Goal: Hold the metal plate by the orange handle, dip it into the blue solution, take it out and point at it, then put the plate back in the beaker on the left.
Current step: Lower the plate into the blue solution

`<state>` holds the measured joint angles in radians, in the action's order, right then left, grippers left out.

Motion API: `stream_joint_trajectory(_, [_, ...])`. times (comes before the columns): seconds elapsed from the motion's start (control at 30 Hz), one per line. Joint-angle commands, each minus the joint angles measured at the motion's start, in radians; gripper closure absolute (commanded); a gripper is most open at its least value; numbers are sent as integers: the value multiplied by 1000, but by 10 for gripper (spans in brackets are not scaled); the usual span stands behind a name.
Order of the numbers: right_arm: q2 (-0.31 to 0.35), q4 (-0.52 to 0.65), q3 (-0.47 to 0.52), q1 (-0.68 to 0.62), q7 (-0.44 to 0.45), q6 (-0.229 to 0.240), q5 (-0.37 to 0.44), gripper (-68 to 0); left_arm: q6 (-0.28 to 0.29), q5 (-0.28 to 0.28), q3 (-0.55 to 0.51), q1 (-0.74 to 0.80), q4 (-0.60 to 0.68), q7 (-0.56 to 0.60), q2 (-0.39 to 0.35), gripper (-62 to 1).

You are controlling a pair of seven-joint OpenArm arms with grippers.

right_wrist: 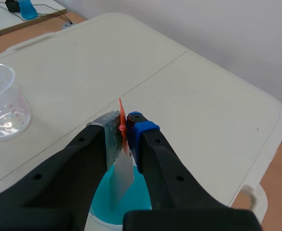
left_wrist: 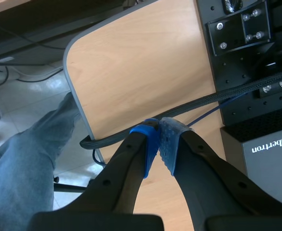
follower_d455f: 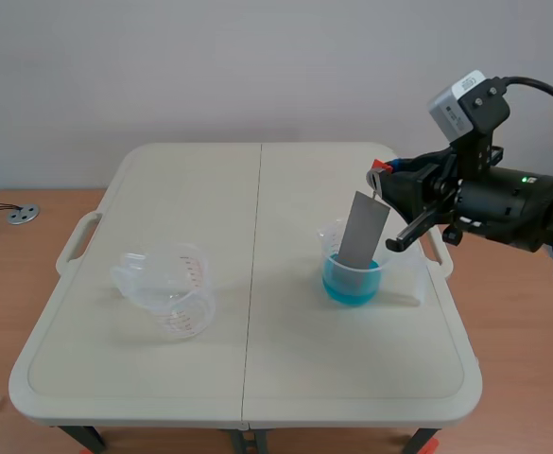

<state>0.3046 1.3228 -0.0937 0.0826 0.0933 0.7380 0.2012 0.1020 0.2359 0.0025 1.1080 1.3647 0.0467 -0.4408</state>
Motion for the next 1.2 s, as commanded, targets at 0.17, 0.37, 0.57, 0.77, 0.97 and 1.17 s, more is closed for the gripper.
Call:
stream_joint_trajectory(0.17, [2, -35, -8, 14, 60, 8, -40, -13, 2, 0, -3, 3, 10, 8, -3, -34])
stream_joint_trajectory(0.37, [2, -41, -8, 14, 69, 8, -53, -13, 2, 0, -3, 3, 10, 8, -3, -34])
stream_joint_trajectory(0.57, [2, -41, -8, 14, 79, 8, -67, -13, 2, 0, -3, 3, 10, 9, -3, -34])
stream_joint_trajectory(0.77, [2, -41, -8, 14, 79, 8, -67, -13, 2, 0, -3, 2, 10, 9, -3, -34])
stream_joint_trajectory(0.97, [2, -41, -8, 14, 79, 8, -67, -13, 2, 0, -3, 2, 10, 10, -3, -34])
stream_joint_trajectory(1.17, [2, -41, -8, 14, 79, 8, -67, -13, 2, 0, -3, 2, 10, 10, -3, -34])
